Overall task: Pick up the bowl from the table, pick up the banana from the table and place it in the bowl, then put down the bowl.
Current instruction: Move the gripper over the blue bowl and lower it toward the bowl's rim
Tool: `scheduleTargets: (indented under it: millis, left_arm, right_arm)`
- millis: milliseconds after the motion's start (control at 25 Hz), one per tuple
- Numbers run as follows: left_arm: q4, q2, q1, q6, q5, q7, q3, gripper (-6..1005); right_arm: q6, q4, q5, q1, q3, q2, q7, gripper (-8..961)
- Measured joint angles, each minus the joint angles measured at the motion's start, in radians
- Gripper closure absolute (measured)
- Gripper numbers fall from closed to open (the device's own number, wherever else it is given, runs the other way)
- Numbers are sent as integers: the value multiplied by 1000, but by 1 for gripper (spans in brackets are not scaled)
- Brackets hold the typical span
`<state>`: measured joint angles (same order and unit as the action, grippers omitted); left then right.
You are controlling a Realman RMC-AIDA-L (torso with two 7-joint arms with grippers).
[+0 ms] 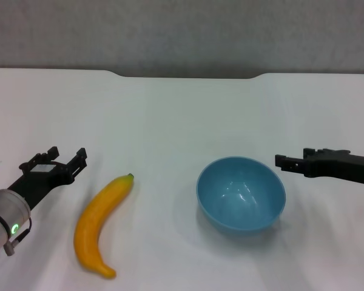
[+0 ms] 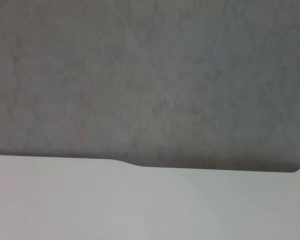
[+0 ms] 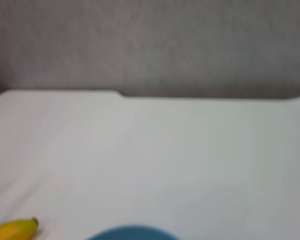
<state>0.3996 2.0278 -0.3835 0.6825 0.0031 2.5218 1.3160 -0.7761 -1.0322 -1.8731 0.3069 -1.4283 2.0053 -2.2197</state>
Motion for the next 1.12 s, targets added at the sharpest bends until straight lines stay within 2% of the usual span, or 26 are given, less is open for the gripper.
scheduleTargets:
  millis: [240,440,480,640,1120]
  left_arm:
    - [0,0,-1,0,0,0,0,307]
    - [2,0,-3,0,0,0,0,307]
    - [2,0,-3,0,0,0,0,306]
    - [2,1,-5,0,0,0,0,306]
    - [3,2,-8,0,0,0,0,304]
  right_arm:
    - [-167,19,-83,69,98,0,-43,122]
    - [-235,53,-160,126,147,-1,-105,122]
    - [-242,60,-219,141,160,-1,-130,122]
    - [-242,73,-276,156,180,1,-144,122]
    - [-224,197,-271,246,154,7,-139,123]
